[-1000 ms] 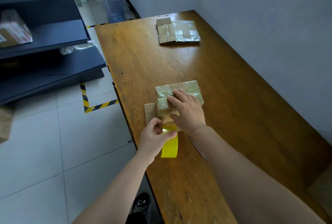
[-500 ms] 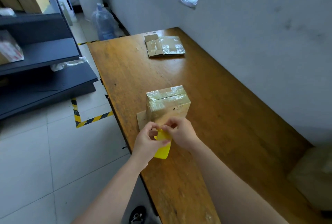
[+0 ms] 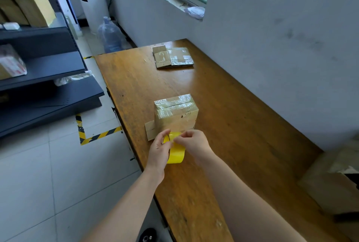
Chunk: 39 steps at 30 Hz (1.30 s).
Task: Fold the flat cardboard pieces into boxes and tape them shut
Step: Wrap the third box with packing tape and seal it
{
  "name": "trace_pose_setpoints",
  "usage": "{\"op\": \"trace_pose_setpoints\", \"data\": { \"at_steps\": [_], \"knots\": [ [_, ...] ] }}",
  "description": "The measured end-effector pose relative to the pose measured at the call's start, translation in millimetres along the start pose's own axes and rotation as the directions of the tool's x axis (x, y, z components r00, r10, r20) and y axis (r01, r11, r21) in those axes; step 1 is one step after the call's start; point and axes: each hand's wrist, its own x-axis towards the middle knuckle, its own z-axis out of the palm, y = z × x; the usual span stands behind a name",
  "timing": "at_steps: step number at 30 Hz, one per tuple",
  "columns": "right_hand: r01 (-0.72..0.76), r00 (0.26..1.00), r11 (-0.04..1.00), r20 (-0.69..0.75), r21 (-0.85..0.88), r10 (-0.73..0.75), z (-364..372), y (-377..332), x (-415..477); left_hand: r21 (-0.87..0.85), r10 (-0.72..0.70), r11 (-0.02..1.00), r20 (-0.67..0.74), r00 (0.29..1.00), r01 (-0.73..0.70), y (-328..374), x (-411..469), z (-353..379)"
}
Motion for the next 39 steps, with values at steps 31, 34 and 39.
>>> {"op": "trace_pose_setpoints", "data": {
  "at_steps": [31,34,39],
  "knots": [
    [0.032,0.904,0.89,-0.367,-0.454,-0.22,0.5,-21.2,84.5,0.885,0.554,0.112,0.322,0.767,-0.453,41.9,91.8,-25.2],
    [-0.024,0.94,0.902,-0.318,-0.432,-0.127,7.7,-21.6,104.4,0.933,0.286,0.034,0.336,0.898,-0.359,50.9,135.4,-25.4],
    [-0.034,0.946,0.924,-0.309,-0.381,-0.093,22.0,-4.4,111.6,0.909,0.193,0.073,0.39,0.9,-0.409,36.2,163.3,-28.8]
  ]
}}
